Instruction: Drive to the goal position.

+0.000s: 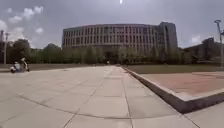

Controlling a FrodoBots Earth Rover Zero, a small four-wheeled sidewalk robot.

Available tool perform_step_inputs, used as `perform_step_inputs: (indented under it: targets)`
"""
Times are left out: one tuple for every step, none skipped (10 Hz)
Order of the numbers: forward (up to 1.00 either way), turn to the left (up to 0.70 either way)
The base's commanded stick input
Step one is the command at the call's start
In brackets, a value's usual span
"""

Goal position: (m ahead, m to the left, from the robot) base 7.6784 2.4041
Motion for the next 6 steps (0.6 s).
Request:
perform_step_inputs:
  targets:
    - [0.7,0.03]
    - [0.7,0.03]
    - [0.7,0.03]
    - [0.7,0.03]
    - [0.7,0.03]
    - [0.7,0.03]
